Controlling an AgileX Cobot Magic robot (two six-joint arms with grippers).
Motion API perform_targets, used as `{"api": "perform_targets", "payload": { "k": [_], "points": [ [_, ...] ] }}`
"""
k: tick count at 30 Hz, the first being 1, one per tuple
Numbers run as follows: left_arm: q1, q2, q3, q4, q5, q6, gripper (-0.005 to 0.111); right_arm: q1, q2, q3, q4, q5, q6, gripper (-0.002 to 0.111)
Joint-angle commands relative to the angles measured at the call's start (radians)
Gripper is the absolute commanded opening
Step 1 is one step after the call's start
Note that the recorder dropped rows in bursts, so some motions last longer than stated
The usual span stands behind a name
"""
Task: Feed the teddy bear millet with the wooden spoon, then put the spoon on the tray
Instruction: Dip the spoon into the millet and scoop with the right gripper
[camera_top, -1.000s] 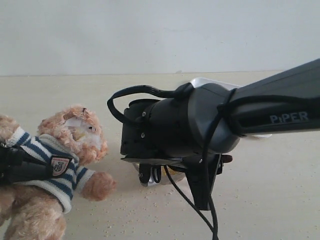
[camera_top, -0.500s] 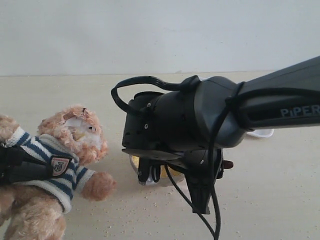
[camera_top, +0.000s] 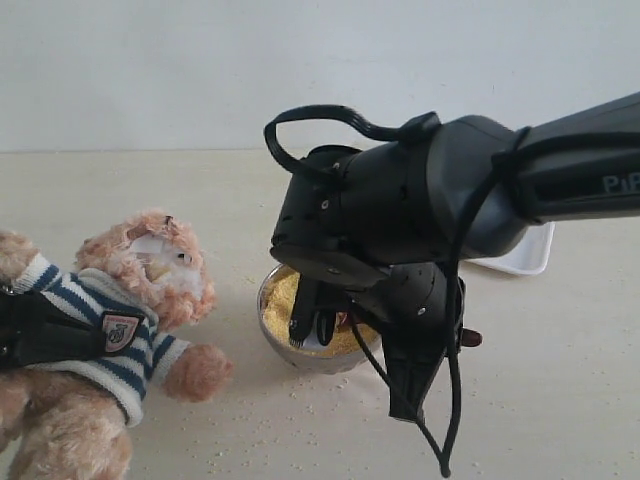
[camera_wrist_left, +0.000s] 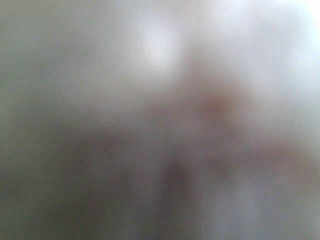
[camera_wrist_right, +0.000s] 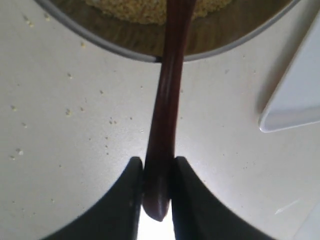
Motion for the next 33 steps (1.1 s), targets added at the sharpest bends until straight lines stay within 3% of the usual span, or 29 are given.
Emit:
{"api": "perform_targets", "payload": {
  "k": [1,20,33],
  "points": [
    [0.001,0.002,0.0,-0.014,0.011,0.007,0.006,-0.024,-0.013,-0.008,0.077,0.005,-0.026,0.009],
    [0.001,0.002,0.0,-0.014,0.011,0.007,0.006,-0.045,-0.013,-0.122,0.271,0.005,-0.026,0.009],
    [0.001,0.002,0.0,-0.014,0.011,0.007,0.006,-0.173,-0.079,-0.122,0.433,0.005,-0.018,0.009]
  ]
}}
